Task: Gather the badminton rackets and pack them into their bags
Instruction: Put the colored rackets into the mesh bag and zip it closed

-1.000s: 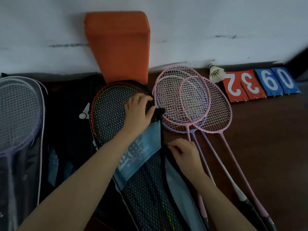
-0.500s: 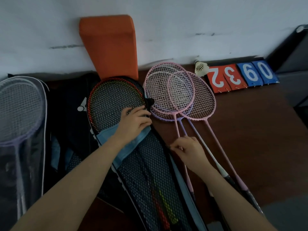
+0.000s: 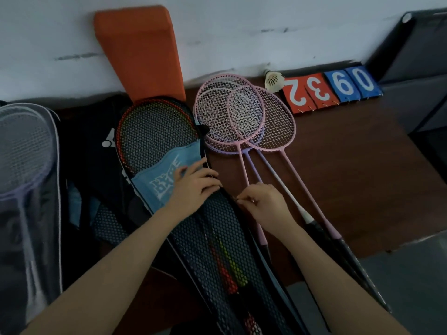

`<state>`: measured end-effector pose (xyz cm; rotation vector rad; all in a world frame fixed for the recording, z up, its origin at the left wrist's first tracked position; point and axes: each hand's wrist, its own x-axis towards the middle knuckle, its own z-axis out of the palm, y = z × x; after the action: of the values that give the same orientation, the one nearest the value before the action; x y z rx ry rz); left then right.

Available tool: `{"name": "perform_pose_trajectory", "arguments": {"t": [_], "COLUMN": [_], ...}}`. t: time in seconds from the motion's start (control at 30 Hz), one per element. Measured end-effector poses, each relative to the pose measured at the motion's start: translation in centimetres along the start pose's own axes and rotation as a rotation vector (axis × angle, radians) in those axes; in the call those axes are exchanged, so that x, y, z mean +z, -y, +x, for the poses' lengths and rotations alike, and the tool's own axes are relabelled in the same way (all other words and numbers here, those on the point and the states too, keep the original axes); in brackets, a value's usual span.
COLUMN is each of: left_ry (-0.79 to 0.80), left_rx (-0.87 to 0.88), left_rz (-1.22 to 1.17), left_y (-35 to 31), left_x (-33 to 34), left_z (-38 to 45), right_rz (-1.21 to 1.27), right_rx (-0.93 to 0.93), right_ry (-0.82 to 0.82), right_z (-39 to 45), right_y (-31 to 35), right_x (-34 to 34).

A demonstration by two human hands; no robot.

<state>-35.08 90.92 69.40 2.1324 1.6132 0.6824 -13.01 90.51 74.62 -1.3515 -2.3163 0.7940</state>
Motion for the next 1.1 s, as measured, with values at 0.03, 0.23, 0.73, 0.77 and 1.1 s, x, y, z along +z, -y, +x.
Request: {"name": "perform_pose_trajectory", "arguments": {"t": [0.03,0.23,0.73,0.77,1.1], "left_ry": [-0.009,-0.162,-0.047,-0.073,-0.060], "left_rx": [-0.021,-0.160,-0.058,-0.051,-0.238], "left_rz": [-0.002,0.181,0.277,0.307,0.201], "left_y": [-0.2,-2.2,-10.6,-10.8,-10.1], "left_x": [0.0,1.7,3.0,2.9,4.3], "left_z": [0.2,-0.5,-6.1,-5.8,-5.6], "right_rz": [-0.010,0.030,0.189,0.191,0.261], "right_rx": [-0.017,-0.003,-0.103,-0.106,0.078], "right_ry": [0.008,0.144,0.033,0.025,0.116], "right_z": [-0.5,-5.2,-8.2,-8.4,-14.9], "right_y": [-0.3,-3.1,-2.9,-3.0,-5.6], "right_x": [-0.3,-2.2,-2.4,-2.5,-2.7]}}
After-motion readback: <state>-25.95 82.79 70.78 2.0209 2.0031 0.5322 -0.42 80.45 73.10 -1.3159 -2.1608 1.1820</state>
